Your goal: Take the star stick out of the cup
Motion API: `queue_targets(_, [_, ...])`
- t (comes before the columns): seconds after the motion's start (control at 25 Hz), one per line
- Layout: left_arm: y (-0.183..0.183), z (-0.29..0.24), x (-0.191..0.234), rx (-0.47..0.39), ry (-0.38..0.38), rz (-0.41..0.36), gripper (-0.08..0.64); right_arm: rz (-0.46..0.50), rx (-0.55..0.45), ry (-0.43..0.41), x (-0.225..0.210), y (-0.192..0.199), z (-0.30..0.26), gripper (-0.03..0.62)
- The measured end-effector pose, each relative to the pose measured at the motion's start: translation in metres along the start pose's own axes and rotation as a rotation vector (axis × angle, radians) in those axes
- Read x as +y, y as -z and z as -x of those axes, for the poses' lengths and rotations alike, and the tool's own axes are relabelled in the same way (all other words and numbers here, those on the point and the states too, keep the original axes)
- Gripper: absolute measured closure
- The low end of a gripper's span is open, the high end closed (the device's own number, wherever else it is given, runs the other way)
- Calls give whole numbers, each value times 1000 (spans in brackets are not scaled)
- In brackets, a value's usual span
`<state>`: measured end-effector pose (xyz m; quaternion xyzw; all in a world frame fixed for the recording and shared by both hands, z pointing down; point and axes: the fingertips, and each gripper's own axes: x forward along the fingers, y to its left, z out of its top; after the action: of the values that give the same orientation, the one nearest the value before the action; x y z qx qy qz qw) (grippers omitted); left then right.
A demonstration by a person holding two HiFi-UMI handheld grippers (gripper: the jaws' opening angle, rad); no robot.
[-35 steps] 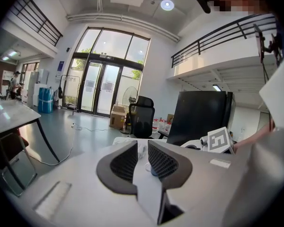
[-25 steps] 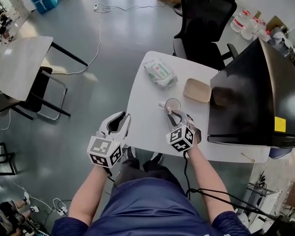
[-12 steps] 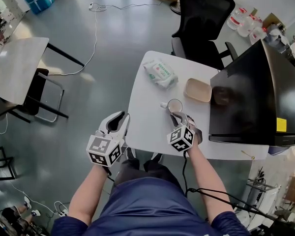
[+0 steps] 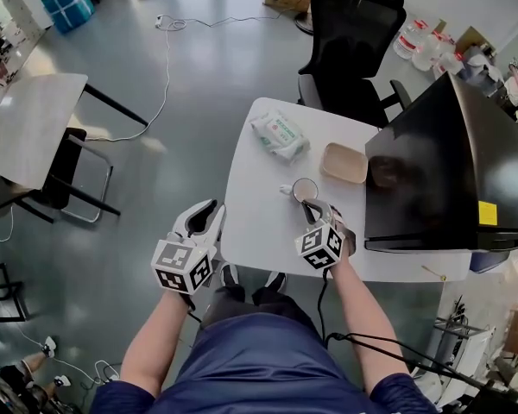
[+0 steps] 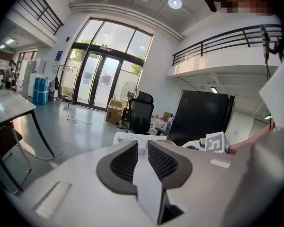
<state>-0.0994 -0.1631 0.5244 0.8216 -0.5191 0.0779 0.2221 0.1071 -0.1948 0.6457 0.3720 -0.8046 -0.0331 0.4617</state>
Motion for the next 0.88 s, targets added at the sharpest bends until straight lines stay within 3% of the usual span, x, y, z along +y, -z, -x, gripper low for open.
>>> queue_targets(0.44, [-6,-1,-15,-15,35,-17,491,-343,-94,-4,-27,-6,28,578])
queue_targets(0.88, [-29,-10,-30,-48,84,-53,491,-543,-187,28,-57,-17,68,578])
